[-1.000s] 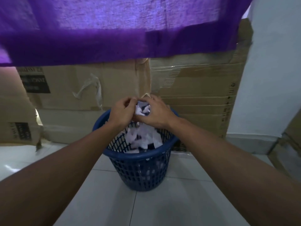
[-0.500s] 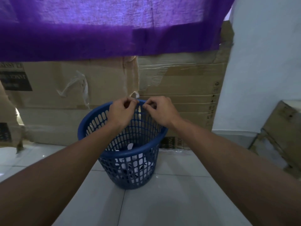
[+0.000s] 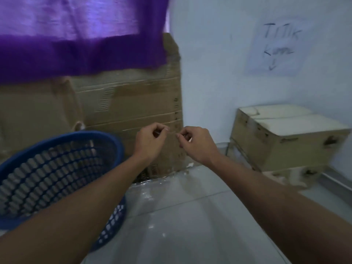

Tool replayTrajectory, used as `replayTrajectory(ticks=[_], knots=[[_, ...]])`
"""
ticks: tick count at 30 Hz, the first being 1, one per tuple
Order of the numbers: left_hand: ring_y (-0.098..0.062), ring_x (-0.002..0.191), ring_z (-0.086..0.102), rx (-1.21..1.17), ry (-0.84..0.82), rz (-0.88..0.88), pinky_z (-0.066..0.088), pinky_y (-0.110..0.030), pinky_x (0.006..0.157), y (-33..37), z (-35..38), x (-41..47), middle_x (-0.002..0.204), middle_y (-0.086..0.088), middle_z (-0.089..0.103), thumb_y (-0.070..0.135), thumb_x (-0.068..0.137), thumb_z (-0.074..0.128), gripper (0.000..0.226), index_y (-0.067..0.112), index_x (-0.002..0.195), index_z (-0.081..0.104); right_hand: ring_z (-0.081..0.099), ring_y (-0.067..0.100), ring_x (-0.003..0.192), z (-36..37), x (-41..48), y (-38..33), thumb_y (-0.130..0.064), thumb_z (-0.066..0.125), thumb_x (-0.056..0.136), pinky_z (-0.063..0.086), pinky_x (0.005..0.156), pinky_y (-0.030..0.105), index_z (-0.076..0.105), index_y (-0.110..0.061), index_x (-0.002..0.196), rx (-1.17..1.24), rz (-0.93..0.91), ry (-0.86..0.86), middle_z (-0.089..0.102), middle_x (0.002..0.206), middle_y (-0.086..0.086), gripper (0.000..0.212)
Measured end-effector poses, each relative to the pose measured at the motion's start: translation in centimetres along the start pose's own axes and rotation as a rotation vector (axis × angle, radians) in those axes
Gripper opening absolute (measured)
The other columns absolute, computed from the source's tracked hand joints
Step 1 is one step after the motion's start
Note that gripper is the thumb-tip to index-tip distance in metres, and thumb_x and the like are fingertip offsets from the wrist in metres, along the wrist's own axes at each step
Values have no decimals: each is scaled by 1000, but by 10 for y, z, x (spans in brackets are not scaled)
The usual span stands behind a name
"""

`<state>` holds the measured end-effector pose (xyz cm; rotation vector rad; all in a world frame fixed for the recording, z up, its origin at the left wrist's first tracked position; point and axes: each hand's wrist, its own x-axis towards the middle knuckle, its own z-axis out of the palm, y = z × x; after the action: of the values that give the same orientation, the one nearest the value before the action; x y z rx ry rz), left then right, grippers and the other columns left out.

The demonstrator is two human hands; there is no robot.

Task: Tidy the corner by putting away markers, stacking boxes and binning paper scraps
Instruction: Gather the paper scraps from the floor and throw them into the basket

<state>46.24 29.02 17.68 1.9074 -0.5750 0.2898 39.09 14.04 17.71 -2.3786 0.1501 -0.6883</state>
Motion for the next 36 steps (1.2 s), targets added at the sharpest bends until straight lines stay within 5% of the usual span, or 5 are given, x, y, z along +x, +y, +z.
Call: replayTrajectory(ticks=[6,11,18,30,36], knots=[[-7,73,61,-159,-203,-49,48,-21,69,26,120,-9,82,4,72,19,90,66,10,15,87,74,66,13,62,-55,-26,84,-34,62,92,56,64,36,72,-21,81,-4,183,123,71,67,-4,20],[-2,72,63,-142,-335,47,48,-15,63,39,196,-42,78,13,70,25,90,67,10,29,82,70,65,14,58,-95,-57,142,-33,61,92,56,61,39,70,-17,76,-13,306,221,70,66,-2,24],[1,79,63,-243,-546,17,44,-5,64,58,272,-100,88,12,72,20,94,62,12,26,92,72,65,15,57,-145,-134,196,-30,61,91,57,60,40,70,-17,77,-65,484,312,70,67,-3,20],[-1,86,65,-398,-977,-23,50,-12,70,113,384,-262,92,8,72,7,93,56,20,21,98,69,65,5,59,-203,-323,251,-27,62,94,57,65,34,72,-20,84,-133,840,493,71,71,-9,16],[-1,94,63,-368,-1168,9,49,-13,80,111,403,-328,100,14,69,12,96,56,18,23,100,69,65,11,84,-207,-412,254,-26,61,94,52,78,27,71,-15,99,-254,920,421,72,92,-2,16]])
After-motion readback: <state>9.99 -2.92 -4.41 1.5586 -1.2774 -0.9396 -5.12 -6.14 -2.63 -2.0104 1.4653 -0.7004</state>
